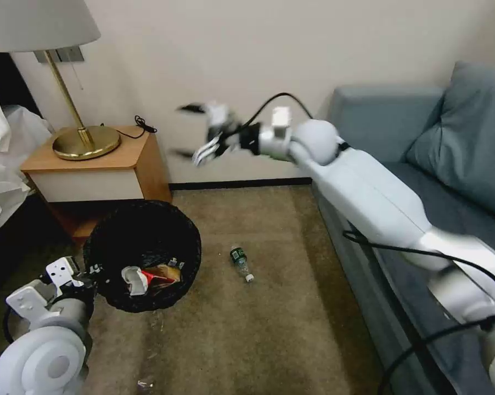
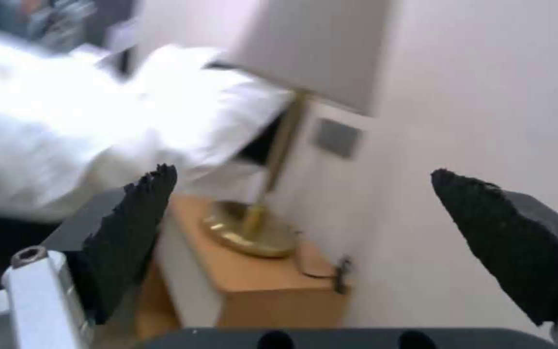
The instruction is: Pick up the trash bin, then pick up the garbage on the floor and place it into the trash bin.
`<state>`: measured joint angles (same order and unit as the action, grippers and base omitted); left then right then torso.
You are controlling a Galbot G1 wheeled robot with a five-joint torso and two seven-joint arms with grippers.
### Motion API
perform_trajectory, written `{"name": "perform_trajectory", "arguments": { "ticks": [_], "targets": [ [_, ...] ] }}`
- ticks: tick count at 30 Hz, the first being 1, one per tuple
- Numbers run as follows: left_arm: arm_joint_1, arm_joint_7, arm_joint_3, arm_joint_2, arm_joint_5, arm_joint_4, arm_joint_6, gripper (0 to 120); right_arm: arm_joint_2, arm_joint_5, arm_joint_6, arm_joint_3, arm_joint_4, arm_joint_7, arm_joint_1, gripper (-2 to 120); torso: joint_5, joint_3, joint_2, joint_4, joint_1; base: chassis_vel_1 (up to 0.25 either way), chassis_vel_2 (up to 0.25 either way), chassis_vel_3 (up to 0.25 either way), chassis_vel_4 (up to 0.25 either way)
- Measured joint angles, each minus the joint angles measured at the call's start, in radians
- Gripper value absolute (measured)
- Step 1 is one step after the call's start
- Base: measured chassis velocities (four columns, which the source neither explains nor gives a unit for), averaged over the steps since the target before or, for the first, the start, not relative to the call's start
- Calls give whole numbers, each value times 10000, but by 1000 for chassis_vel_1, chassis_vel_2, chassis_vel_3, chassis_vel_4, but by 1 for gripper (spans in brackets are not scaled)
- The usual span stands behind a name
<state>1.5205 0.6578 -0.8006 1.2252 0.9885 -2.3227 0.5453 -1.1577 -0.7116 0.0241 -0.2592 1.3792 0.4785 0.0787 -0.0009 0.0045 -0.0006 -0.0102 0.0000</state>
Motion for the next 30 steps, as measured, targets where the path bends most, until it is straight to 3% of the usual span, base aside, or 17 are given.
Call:
{"name": "perform_trajectory", "arguments": {
  "ticks": [8,9,11,14,19,23,30],
  "targets": [
    [-218,5,-416,-80,186,197,-112,1,330,-834,-209,1294,497,-1817,1146,100,-3,0,0,-7,1,0,0,0,0],
    [-303,-19,-598,-135,176,299,-150,1,272,-920,-172,1626,801,-2449,1586,100,-3,0,0,-1,1,0,0,0,0],
    [-351,-39,-700,-172,197,341,-157,1,228,-931,-133,1842,992,-2735,1882,100,-1,0,0,3,0,0,0,0,0],
    [-499,-163,-1164,-337,255,450,-100,1,82,-594,-435,3162,2211,-3760,3820,100,-2,-1,0,-3,0,0,0,0,0],
    [-503,-160,-1269,-369,308,451,-54,1,136,-487,-522,4097,3123,-3957,5274,100,-3,-1,0,-2,0,0,0,0,0],
    [-433,-131,-1008,-134,151,338,-45,1,244,166,-491,5185,3992,-3041,7732,100,0,-1,0,-6,0,0,0,0,0],
    [-355,-119,-896,-1,58,207,-42,1,327,401,-442,5363,4077,-2550,8339,100,-2,-1,0,-1,0,0,0,0,0]
  ]
}}
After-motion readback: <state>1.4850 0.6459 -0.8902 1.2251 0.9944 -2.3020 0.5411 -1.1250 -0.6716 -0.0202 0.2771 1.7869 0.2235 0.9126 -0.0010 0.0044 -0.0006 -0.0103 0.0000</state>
